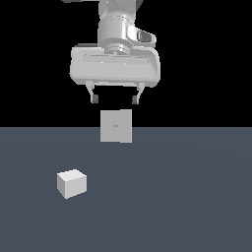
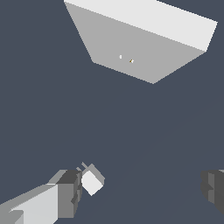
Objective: Plug the charger into the wall socket.
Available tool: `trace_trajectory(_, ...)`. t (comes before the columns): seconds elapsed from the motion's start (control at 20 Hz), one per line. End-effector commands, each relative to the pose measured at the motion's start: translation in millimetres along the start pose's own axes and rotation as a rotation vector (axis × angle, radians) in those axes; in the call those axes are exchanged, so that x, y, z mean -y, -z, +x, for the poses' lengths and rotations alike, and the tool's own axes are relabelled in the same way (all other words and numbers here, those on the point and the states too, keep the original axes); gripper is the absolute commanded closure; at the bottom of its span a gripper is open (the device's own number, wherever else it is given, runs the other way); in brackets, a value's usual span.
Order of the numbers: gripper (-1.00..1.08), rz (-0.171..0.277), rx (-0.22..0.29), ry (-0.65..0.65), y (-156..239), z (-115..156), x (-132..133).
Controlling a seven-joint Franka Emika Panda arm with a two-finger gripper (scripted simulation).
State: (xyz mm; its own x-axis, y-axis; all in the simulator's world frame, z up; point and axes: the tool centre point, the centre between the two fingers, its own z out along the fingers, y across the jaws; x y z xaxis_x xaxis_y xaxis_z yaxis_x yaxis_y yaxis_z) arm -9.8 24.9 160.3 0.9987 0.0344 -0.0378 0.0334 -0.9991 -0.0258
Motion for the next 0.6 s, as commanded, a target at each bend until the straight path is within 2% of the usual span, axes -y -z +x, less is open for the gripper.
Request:
trace_trajectory(0.0,-0.92,0.0,0.0,0.0,0.0,0.0,0.0)
trace_trajectory(0.25,-0.92,0.0,-0.003,0.023,-3.1,-2.2,3.0)
trace_trajectory(0.55,-0.92,-0.001,-0.017,0.111,-14.9,-11.0,13.9)
